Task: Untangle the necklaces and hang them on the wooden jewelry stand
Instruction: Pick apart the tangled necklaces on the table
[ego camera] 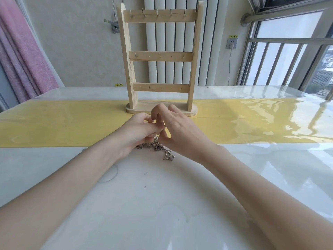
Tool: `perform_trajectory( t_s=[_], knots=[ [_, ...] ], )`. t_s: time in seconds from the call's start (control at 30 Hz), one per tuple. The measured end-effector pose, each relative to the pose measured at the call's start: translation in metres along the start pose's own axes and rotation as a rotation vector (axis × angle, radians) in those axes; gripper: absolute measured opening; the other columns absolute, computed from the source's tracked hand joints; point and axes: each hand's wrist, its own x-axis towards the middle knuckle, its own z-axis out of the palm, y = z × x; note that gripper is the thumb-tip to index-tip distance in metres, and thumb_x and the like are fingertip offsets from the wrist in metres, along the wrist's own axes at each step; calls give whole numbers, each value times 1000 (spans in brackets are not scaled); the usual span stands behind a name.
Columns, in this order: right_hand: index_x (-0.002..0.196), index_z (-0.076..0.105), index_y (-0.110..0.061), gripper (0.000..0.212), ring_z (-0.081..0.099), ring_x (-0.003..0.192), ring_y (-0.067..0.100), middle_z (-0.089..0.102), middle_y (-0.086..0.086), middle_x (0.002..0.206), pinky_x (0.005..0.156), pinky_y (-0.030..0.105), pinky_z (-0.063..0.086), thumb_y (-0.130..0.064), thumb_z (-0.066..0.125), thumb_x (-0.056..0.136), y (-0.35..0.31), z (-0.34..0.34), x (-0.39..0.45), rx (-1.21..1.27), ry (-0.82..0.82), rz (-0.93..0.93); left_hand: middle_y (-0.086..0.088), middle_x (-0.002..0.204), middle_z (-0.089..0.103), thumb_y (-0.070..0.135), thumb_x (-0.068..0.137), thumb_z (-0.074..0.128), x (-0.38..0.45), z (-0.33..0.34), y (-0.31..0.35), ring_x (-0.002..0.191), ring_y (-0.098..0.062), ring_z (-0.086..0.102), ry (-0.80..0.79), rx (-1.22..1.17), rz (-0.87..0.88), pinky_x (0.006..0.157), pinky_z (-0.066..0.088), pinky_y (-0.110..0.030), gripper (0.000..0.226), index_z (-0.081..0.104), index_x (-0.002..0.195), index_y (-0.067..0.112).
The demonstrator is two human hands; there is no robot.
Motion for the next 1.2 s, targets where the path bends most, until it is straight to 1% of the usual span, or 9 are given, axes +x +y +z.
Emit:
perform_trajectory(
  t_s=[0.07,0.2,0.27,0.37,0.5,0.63,0.73,0.9,1.2],
  knots=[
    [98,50,2,29,44,77,29,59,9,79,61,31,32,2,55,69,0,1,0,-69,9,-65,9,53,46,13,81,65,1,-3,0,46,-5,42,-12,53,-4,55,38,-19,26,47,99,9],
    [95,51,4,32,45,71,30,60,10,79,60,31,30,6,56,63,0,5,0,-136,-6,-120,11,55,49,43,43,66,-3,-5,5,53,-11,41,-26,234,5,62,31,-29,65,52,99,12],
    [97,50,3,33,45,74,30,60,10,81,62,35,33,7,56,64,0,5,-1,-113,-21,-101,10,57,49,36,53,70,-4,-5,4,52,-9,41,-59,214,2,59,33,-25,55,52,98,11],
    [99,49,0,28,43,79,28,57,7,80,64,36,37,-5,54,72,-1,4,-1,32,20,-18,-2,67,48,5,85,57,-5,-4,6,45,-5,38,-86,58,-34,51,38,-16,7,53,86,10],
    [98,46,-5,38,41,72,16,45,-9,73,62,22,36,-30,41,70,-4,1,2,191,121,97,-2,63,45,-8,84,44,-2,0,9,43,-6,33,-33,-141,-63,44,34,-14,25,48,68,11],
    [97,42,-12,29,44,71,12,50,-7,74,64,31,42,-2,56,74,1,-1,1,331,150,239,-1,62,48,-8,85,44,-1,0,12,41,-5,34,74,-293,-47,43,32,-15,27,45,67,12],
    [98,41,-15,34,47,73,15,57,-5,77,64,26,43,3,62,78,3,-4,2,443,180,311,-3,62,48,-6,85,43,-1,-1,15,40,-6,33,67,-409,-75,41,32,-15,26,44,67,11],
    [100,41,-19,36,47,78,17,59,-11,79,68,28,44,0,65,81,0,-5,3,405,140,269,1,56,36,-8,84,43,-2,0,13,41,-6,32,58,-333,-53,43,32,-16,28,43,65,13],
    [100,41,-18,35,46,77,14,55,-8,78,65,25,43,-1,62,79,1,-3,2,360,91,221,2,58,35,-7,83,46,-3,2,11,43,-6,34,65,-177,-6,43,35,-16,27,40,69,15]
  ],
)
